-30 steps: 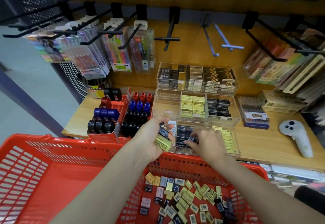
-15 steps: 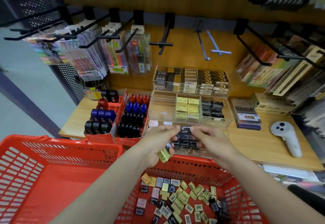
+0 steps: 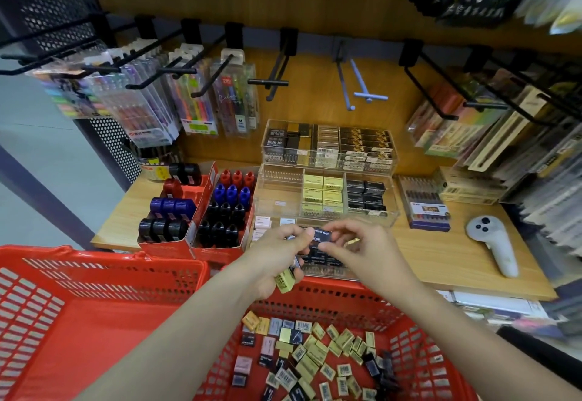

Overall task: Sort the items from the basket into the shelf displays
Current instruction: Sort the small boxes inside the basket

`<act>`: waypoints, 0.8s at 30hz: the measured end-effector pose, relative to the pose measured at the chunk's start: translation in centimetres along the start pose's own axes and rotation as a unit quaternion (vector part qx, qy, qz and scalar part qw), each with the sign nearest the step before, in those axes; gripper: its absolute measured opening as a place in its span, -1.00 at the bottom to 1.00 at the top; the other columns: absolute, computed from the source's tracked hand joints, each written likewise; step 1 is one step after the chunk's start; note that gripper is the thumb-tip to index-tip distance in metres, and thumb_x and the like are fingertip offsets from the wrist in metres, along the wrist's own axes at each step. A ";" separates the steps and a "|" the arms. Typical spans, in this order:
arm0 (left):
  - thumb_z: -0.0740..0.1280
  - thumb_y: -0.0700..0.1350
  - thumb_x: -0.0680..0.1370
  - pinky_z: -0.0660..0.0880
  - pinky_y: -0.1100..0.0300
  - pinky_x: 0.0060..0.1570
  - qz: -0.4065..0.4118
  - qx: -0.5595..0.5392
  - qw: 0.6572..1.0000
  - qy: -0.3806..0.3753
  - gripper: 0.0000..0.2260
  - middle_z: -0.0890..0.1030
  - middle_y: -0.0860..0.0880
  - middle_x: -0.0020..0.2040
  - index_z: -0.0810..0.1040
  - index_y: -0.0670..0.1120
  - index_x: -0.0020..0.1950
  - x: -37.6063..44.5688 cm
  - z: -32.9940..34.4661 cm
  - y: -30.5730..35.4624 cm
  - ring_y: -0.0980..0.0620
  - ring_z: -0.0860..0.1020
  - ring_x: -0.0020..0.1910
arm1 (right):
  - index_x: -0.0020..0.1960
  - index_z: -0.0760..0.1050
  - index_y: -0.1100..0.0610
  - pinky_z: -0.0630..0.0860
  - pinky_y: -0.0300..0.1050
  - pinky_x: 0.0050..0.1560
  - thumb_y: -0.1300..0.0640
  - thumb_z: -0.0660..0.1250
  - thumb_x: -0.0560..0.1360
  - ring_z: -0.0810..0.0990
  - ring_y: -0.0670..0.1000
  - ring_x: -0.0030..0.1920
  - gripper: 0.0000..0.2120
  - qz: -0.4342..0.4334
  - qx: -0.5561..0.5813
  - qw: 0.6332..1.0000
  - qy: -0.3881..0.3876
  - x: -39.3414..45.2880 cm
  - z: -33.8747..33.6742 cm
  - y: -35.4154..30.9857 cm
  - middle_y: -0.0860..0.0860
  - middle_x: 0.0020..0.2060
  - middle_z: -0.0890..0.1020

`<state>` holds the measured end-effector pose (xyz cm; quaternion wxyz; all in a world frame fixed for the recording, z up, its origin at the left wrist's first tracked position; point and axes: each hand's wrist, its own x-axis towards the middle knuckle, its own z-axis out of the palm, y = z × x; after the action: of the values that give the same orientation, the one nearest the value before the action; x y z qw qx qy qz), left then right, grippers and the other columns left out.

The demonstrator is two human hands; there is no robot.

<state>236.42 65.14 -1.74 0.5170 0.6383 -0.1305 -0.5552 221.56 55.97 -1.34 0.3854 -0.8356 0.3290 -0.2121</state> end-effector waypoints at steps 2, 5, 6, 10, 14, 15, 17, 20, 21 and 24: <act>0.39 -0.01 0.56 0.41 0.28 -0.52 -0.016 -0.007 1.000 -0.004 -0.82 0.52 -0.10 -0.17 0.61 -0.11 -0.12 0.1 0.0 0.0 0.03 0.41 -0.33 | 0.09 0.63 0.01 0.55 -0.29 -0.11 0.04 0.51 0.43 0.57 -0.17 -0.15 -0.76 -0.055 -0.055 0.997 0.001 0.2 0.2 0.6 -0.13 -0.15 0.59; 0.41 0.00 0.55 0.41 0.28 -0.53 -0.044 -0.036 0.998 0.017 -0.79 0.56 -0.10 -0.12 0.62 -0.13 0.04 0.4 0.0 0.3 0.04 0.43 -0.34 | 0.13 0.62 0.07 0.51 -0.25 0.03 0.05 0.47 0.47 0.52 -0.19 -0.10 -0.74 -0.076 -0.156 0.985 0.025 1.4 0.3 2.1 -0.09 -0.08 0.55; 0.42 0.01 0.55 0.40 0.28 -0.54 -0.052 -0.054 0.997 0.026 -0.76 0.56 -0.10 -0.11 0.62 -0.13 0.08 0.5 0.0 0.4 0.04 0.43 -0.36 | 0.15 0.61 0.07 0.48 -0.16 0.14 0.02 0.45 0.48 0.51 -0.12 -0.03 -0.73 -0.052 -0.201 0.978 0.030 1.8 0.4 2.8 -0.07 -0.04 0.53; 0.45 0.00 0.53 0.37 0.29 -0.56 -0.057 -0.104 0.992 0.044 -0.73 0.55 -0.11 -0.16 0.62 -0.17 0.09 1.0 -0.5 0.6 0.04 0.42 -0.38 | 0.20 0.58 -0.04 0.28 0.19 0.36 -0.12 0.40 0.49 0.41 0.03 0.23 -0.68 0.046 -0.365 0.930 -0.014 2.9 1.7 4.9 -0.03 0.06 0.44; 0.45 0.01 0.53 0.38 0.28 -0.56 -0.058 -0.101 0.992 0.045 -0.73 0.55 -0.10 -0.16 0.62 -0.16 0.08 1.1 -0.7 0.5 0.04 0.42 -0.40 | 0.18 0.60 -0.04 0.22 0.12 0.23 -0.12 0.39 0.49 0.37 0.08 0.28 -0.69 0.079 -0.438 0.895 -0.024 3.8 3.6 5.6 0.01 0.14 0.43; 0.45 0.01 0.53 0.38 0.28 -0.56 -0.057 -0.100 0.992 0.042 -0.73 0.55 -0.10 -0.16 0.61 -0.16 0.08 1.1 -0.7 0.5 0.04 0.42 -0.40 | 0.18 0.60 -0.04 0.24 0.10 0.22 -0.12 0.39 0.49 0.37 0.09 0.29 -0.69 0.089 -0.452 0.887 -0.024 4.0 3.8 5.7 0.03 0.16 0.43; 0.44 0.02 0.53 0.38 0.28 -0.55 -0.057 -0.099 0.993 0.034 -0.73 0.54 -0.09 -0.17 0.61 -0.16 0.09 1.1 -0.7 0.5 0.05 0.42 -0.39 | 0.18 0.61 -0.04 0.28 0.05 0.19 -0.11 0.38 0.50 0.40 0.09 0.28 -0.71 0.103 -0.467 0.878 -0.025 4.4 4.1 5.9 0.04 0.17 0.45; 0.44 0.02 0.53 0.38 0.27 -0.55 -0.052 -0.099 0.993 0.033 -0.73 0.54 -0.10 -0.15 0.62 -0.16 0.08 1.1 -0.8 0.5 0.04 0.42 -0.36 | 0.17 0.61 -0.03 0.32 0.03 0.16 -0.09 0.39 0.50 0.45 0.09 0.24 -0.72 0.104 -0.468 0.878 -0.021 4.5 4.2 6.2 0.04 0.16 0.46; 0.44 0.02 0.53 0.39 0.27 -0.55 -0.051 -0.097 0.993 0.035 -0.73 0.55 -0.11 -0.14 0.62 -0.16 0.08 1.0 -0.8 0.5 0.04 0.42 -0.36 | 0.17 0.61 -0.03 0.33 0.04 0.17 -0.10 0.39 0.50 0.46 0.09 0.24 -0.71 0.105 -0.468 0.877 -0.024 4.4 4.1 6.2 0.04 0.17 0.46; 0.44 0.03 0.53 0.41 0.27 -0.54 -0.053 -0.089 0.994 0.040 -0.73 0.56 -0.12 -0.10 0.63 -0.14 0.08 0.9 -0.9 0.5 0.05 0.44 -0.37 | 0.21 0.57 0.00 0.35 0.05 0.21 -0.15 0.40 0.48 0.46 0.10 0.25 -0.63 0.098 -0.482 0.869 -0.044 4.1 4.0 6.3 0.06 0.19 0.41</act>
<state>237.73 64.76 -1.93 0.5468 0.6170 -0.0258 -0.5654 224.46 51.99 -8.31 -0.0328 -0.8893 0.4536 0.0490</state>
